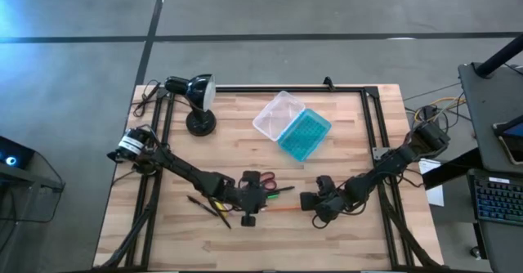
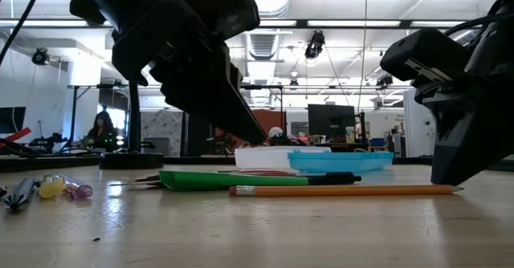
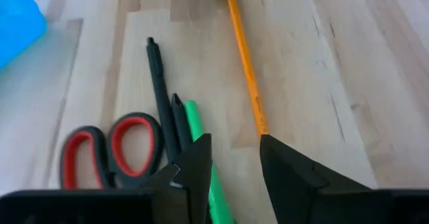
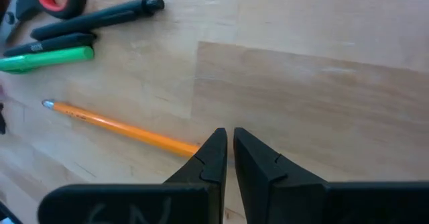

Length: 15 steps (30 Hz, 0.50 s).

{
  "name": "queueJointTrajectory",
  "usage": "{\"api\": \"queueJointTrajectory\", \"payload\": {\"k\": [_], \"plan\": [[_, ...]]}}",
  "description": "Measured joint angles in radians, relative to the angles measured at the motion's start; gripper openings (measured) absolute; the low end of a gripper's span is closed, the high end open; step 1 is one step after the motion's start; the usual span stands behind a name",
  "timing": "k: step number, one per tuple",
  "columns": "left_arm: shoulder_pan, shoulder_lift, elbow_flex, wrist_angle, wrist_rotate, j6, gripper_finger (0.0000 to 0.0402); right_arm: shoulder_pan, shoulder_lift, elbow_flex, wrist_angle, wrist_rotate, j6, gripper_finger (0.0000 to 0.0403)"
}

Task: Pick & place school supplies into a supply box
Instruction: Put the orange pencil into the supply box

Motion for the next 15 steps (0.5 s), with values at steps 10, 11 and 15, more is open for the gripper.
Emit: {"api": "queueJointTrajectory", "payload": {"k": [10,11,15], "plan": [[-0.002,0.000,0.004,-0.010,0.001,0.035,0.0115,0.037,-0.008,0.036,0.007,0.004,0.006,0.0022],[-0.002,0.000,0.004,-0.010,0.001,0.035,0.0115,0.043,-0.002,0.035,0.005,0.002,0.024,0.0022],[-0.002,0.000,0.003,-0.011,0.001,0.035,0.0115,0.049,0.021,0.034,0.010,-0.001,0.052,0.0022]]}}
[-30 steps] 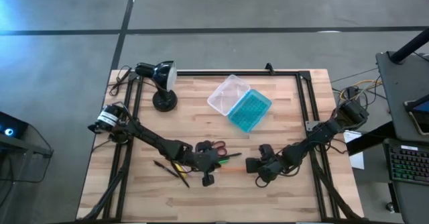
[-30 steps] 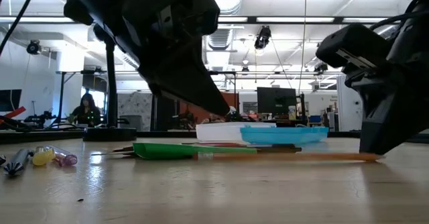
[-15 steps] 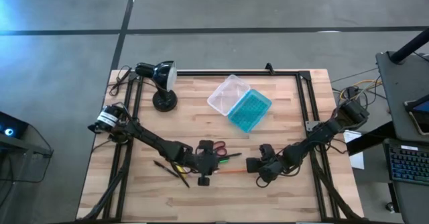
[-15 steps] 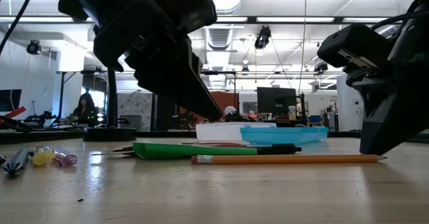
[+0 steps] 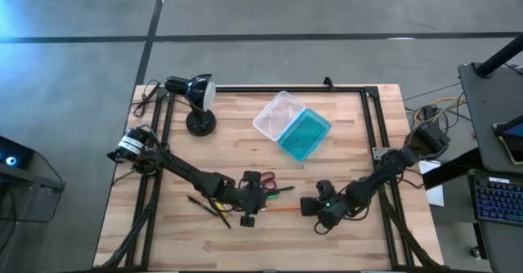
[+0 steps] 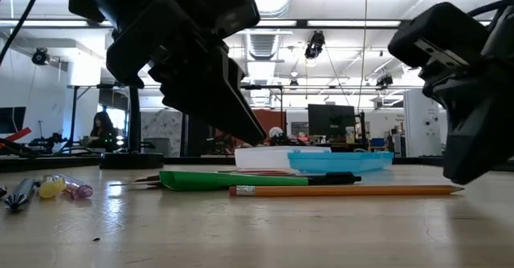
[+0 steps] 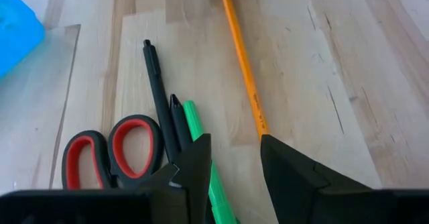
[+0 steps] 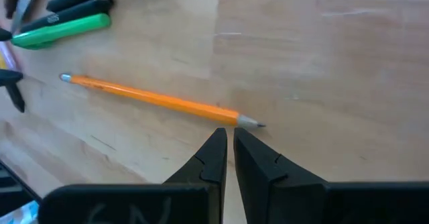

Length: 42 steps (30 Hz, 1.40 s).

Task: Pick & place school supplies into a supply box
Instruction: Put the orange pencil into the supply box

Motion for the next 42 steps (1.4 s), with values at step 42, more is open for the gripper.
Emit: {"api": "queueJointTrajectory", "payload": {"k": [42], "plan": [[-0.001,0.000,-0.003,-0.006,-0.001,-0.064,0.0115,-0.023,-0.015,-0.020,-0.035,-0.017,-0.044,0.0022]]}}
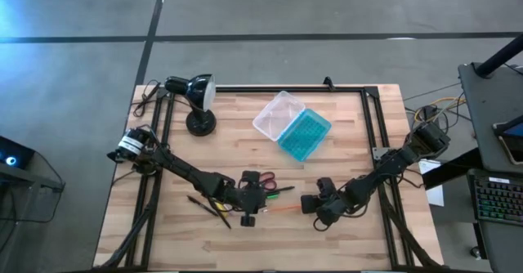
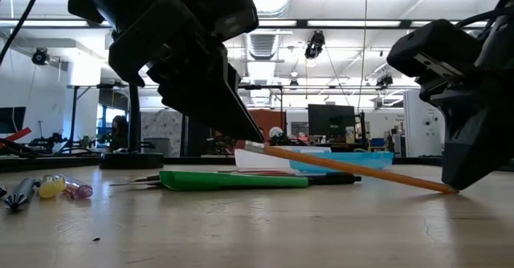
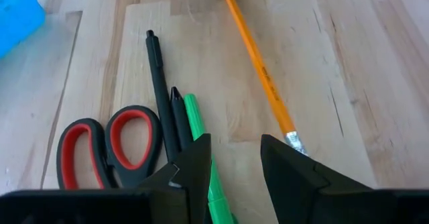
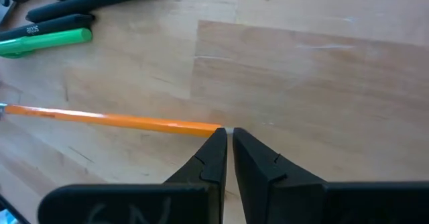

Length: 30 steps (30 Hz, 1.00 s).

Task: Pick & place school supplies into a supply box
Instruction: Put the orange pencil into the supply box

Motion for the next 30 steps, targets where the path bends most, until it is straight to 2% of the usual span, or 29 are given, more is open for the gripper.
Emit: {"api": "queueJointTrajectory", "payload": {"k": [9,15,19,23,30], "plan": [[-0.007,0.000,0.015,-0.002,0.000,0.005,0.0115,0.000,-0.001,-0.008,0.002,0.000,0.002,0.0022],[-0.009,0.000,0.068,-0.006,-0.044,0.108,0.0115,0.000,-0.001,-0.009,0.003,0.000,0.003,0.0022],[-0.020,0.000,0.102,-0.094,-0.051,0.170,0.0115,0.000,-0.001,-0.009,0.004,0.000,0.003,0.0022],[-0.028,0.000,0.108,-0.162,-0.013,0.108,0.0115,0.000,-0.001,-0.010,0.004,0.000,0.003,0.0022],[-0.050,0.000,0.103,-0.165,-0.010,-0.035,0.0115,0.000,0.000,-0.010,0.004,0.000,0.003,0.0022]]}}
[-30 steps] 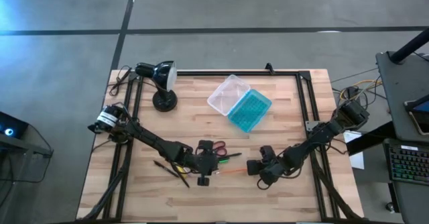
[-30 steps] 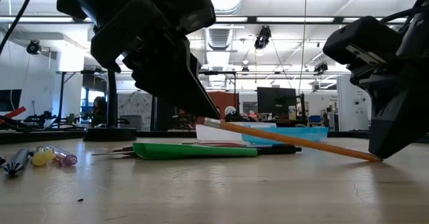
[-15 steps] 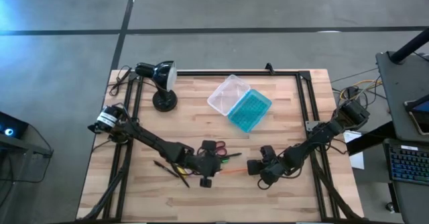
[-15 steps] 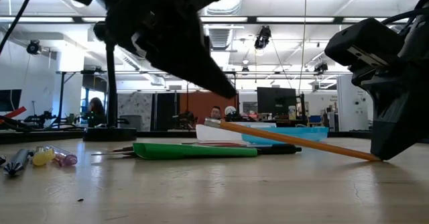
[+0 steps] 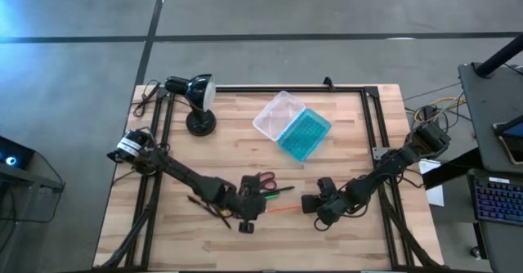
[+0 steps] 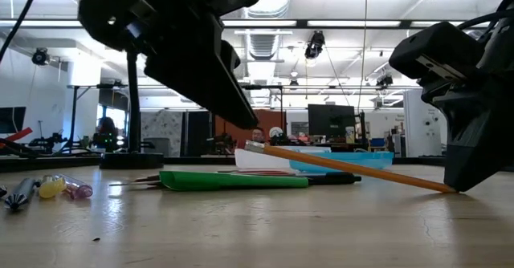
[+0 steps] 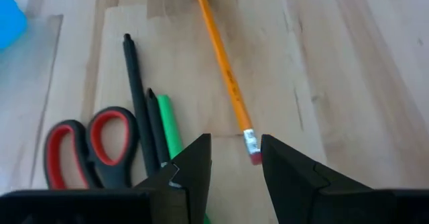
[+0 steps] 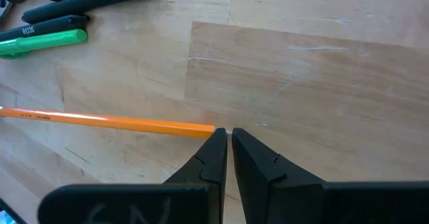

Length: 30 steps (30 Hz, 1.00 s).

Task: Pick & place school supplies into a supply box
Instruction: Put the orange pencil into the supply box

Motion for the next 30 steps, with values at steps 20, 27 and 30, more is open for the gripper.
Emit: {"api": "queueJointTrajectory", "payload": {"k": [20,27,30], "plan": [[-0.016,0.045,0.006,0.035,0.003,-0.137,0.0115,0.000,0.001,-0.002,0.003,-0.001,0.005,0.0022],[-0.013,0.045,0.000,0.041,0.011,-0.142,0.0115,0.000,0.001,-0.002,0.002,-0.001,0.013,0.0022],[-0.012,0.053,-0.004,0.038,0.012,-0.143,0.0115,0.000,0.001,-0.002,0.002,-0.001,0.015,0.0022]]}}
